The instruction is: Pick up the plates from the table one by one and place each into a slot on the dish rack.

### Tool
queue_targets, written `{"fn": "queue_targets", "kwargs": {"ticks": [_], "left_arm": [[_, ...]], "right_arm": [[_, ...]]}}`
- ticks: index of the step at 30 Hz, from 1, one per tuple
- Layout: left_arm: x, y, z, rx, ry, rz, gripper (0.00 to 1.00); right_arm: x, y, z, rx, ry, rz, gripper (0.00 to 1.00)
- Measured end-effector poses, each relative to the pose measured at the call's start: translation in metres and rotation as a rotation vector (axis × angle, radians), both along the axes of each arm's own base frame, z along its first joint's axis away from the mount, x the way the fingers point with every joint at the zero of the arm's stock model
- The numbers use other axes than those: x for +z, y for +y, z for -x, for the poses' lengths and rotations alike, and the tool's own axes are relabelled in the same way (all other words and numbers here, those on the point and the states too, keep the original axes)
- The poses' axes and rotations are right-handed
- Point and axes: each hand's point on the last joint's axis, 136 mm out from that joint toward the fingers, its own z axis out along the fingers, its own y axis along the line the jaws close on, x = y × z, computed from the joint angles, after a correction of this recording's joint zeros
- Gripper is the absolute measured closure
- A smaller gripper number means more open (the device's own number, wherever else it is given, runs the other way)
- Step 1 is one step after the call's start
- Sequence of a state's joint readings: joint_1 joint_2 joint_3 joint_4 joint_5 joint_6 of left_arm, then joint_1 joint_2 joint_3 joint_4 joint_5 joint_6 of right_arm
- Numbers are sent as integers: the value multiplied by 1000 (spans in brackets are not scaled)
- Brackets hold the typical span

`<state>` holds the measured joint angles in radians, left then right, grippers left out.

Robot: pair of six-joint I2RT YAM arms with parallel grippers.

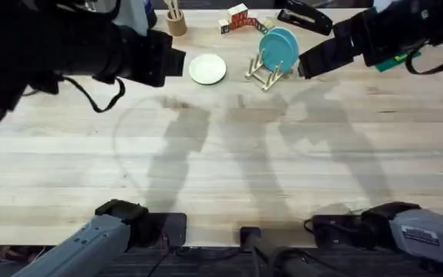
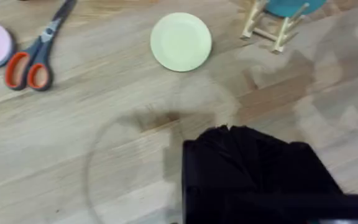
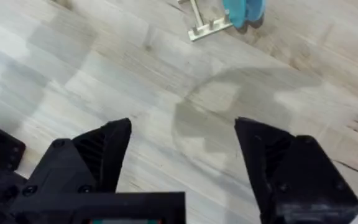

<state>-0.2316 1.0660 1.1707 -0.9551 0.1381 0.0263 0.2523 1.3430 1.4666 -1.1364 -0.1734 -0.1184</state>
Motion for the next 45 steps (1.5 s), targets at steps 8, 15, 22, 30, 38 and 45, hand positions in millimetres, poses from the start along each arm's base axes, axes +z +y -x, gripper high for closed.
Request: {"fn": "queue_targets", "kwargs": {"ticks": [8, 15, 22, 30, 38, 45], "left_arm": [[9, -4, -32, -81, 47, 151, 962], [6, -5, -73, -181, 90, 312, 962], [-25, -5, -106, -231, 141, 437, 963], [-65, -8, -130, -250, 191, 490, 962], [-108, 1, -147, -224, 254, 539, 963], [-137, 13, -152, -191, 306, 592, 962]], "right_arm": [[0, 0, 1, 1, 6, -1, 5], [-1, 0, 2, 1, 7, -2, 5], [-1, 0, 2, -1, 8, -3, 6], [-1, 0, 2, -2, 9, -3, 5], [-1, 0, 2, -3, 12, -3, 5], [-1, 0, 2, -5, 13, -4, 5]]}}
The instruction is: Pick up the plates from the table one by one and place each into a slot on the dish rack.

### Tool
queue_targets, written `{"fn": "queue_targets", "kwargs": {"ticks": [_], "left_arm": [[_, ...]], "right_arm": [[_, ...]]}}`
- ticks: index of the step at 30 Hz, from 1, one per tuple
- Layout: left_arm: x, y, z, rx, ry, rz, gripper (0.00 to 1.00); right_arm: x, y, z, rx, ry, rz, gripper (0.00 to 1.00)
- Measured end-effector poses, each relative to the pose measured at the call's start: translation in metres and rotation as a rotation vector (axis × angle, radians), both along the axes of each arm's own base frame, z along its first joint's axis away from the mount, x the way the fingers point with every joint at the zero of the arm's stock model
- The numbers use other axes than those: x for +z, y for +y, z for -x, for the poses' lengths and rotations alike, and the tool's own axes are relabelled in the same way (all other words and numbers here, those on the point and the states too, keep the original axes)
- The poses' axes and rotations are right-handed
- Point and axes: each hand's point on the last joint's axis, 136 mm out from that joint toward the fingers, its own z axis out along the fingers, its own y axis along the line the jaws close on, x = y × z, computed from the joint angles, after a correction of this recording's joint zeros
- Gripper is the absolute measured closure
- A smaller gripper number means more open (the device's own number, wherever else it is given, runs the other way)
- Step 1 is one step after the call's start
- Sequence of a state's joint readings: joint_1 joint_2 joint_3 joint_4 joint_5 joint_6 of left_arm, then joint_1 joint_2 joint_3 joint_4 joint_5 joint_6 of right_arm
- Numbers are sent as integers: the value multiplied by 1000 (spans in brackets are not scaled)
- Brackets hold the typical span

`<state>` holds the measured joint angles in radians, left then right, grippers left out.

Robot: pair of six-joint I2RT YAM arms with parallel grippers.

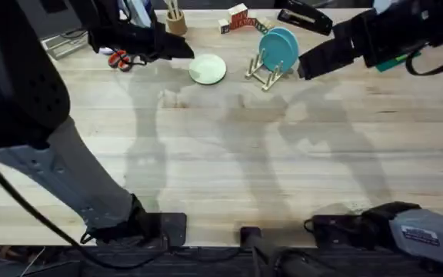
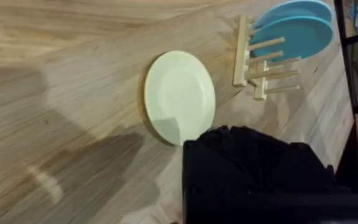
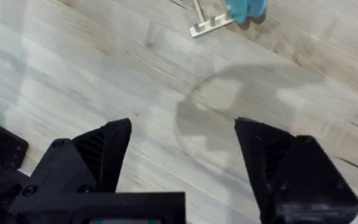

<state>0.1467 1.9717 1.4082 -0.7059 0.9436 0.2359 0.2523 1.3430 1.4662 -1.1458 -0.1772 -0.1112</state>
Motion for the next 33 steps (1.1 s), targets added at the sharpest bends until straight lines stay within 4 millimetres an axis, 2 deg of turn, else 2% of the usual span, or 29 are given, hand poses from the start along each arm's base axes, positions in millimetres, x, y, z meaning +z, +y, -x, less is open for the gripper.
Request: {"fn": "queue_targets", "kwargs": {"ticks": [16, 33], "left_arm": [[-41, -5, -6, -15, 57, 59, 962], [-41, -8, -14, -3, 41, 70, 962]], "right_arm": [[0, 0, 0, 1, 0, -2, 5], [0, 0, 0, 1, 0, -2, 6]]}}
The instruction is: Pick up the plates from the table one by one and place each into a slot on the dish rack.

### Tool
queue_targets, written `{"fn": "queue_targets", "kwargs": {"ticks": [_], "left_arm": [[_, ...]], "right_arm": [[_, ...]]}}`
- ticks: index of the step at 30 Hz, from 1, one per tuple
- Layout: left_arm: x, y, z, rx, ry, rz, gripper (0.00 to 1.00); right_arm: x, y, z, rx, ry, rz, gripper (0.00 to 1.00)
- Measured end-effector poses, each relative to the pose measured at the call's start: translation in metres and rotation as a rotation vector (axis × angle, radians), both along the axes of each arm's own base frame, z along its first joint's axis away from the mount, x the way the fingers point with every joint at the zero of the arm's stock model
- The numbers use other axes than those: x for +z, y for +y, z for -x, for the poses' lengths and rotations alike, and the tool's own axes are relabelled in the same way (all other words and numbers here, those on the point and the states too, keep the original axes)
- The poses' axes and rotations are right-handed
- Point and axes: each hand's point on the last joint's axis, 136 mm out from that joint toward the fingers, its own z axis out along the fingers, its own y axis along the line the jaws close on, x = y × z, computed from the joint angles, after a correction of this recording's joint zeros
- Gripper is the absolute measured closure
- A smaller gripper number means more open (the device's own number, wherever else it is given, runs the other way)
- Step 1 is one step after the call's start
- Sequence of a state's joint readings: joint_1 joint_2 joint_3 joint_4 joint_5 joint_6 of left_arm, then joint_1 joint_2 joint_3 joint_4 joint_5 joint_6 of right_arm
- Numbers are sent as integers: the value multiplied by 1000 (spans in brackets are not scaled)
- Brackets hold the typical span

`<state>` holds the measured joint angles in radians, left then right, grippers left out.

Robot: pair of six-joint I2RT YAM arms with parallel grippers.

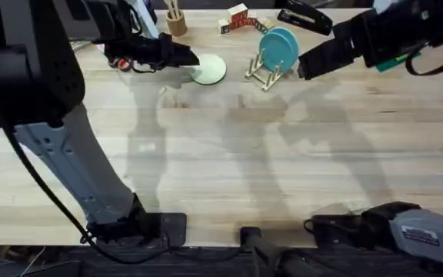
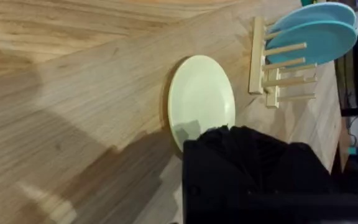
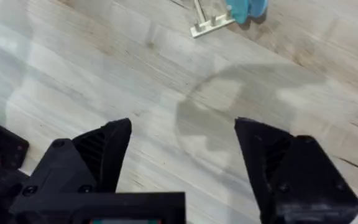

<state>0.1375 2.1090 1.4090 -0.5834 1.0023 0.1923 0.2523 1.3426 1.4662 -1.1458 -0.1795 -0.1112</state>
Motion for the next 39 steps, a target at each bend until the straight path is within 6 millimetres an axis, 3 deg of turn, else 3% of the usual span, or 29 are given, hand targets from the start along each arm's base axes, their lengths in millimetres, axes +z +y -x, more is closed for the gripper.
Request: {"fn": "queue_targets", "kwargs": {"ticks": [25, 39], "left_arm": [[-30, -7, -2, 4, 78, 48, 962], [-29, -8, -2, 0, 79, 67, 962]], "right_arm": [[-1, 0, 2, 0, 8, 2, 5], [-1, 0, 2, 0, 8, 2, 6]]}}
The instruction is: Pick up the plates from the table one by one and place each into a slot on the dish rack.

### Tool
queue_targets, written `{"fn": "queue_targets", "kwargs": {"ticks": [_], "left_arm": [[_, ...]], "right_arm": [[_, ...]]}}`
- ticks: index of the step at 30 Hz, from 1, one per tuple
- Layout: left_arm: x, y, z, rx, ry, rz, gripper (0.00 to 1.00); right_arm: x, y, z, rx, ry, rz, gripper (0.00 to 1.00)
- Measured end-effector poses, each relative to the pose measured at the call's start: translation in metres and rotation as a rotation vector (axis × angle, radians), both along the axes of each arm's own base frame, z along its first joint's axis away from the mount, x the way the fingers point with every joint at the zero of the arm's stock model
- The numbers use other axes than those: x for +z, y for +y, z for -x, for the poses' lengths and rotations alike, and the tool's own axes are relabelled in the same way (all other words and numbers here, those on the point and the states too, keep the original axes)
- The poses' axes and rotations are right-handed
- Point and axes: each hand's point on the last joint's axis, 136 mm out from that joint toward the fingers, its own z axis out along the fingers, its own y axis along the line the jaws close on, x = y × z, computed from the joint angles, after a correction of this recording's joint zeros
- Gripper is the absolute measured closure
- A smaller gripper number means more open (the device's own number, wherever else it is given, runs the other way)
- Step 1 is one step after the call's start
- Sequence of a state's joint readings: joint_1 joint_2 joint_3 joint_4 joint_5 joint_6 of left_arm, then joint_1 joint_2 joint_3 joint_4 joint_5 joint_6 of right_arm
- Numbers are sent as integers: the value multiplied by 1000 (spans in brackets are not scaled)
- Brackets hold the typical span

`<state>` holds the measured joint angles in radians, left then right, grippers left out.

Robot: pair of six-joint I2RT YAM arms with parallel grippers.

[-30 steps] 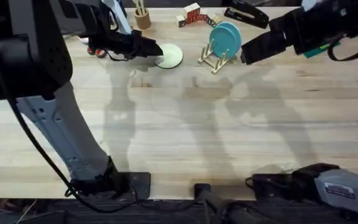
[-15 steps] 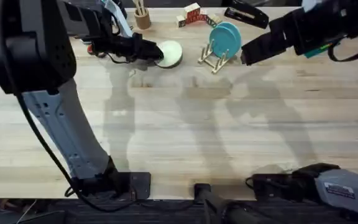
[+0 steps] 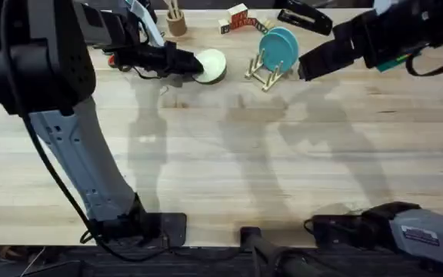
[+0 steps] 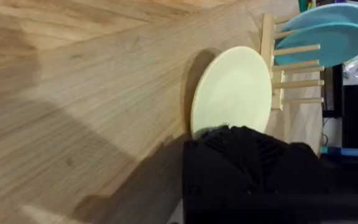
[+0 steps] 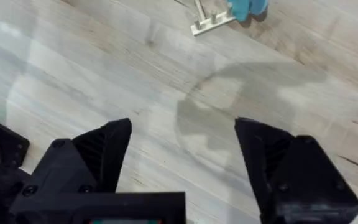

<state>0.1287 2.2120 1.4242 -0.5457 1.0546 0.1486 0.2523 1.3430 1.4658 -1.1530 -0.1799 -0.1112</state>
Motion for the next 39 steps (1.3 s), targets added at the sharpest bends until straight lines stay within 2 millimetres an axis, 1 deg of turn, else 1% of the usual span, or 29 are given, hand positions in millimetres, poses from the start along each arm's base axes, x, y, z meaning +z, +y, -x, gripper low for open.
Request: {"fn": "queue_targets", "kwargs": {"ticks": [9, 16, 20, 23, 26, 30, 34, 39], "left_arm": [[0, 0, 0, 0, 0, 0, 962], [-2, -3, -1, -8, 4, 35, 960], [-1, -3, -1, -8, 2, 37, 961], [-1, -3, -1, -8, 2, 37, 962], [-1, -3, -1, -8, 2, 37, 960], [-1, -3, -1, -8, 3, 37, 960], [-1, -3, -1, -7, 4, 37, 961], [-1, -3, -1, -7, 4, 38, 961]], "right_arm": [[0, 0, 0, 1, 0, -2, 6], [2, 7, 2, 20, 6, -41, 5], [8, 16, -3, 33, -18, -87, 5], [14, 23, -12, 23, -47, -135, 5], [17, 30, -24, 2, -66, -174, 5], [8, 46, -43, 2, -64, -200, 5], [-1, 68, -64, 9, -76, -233, 6], [-13, 88, -86, -28, -70, -283, 6]]}}
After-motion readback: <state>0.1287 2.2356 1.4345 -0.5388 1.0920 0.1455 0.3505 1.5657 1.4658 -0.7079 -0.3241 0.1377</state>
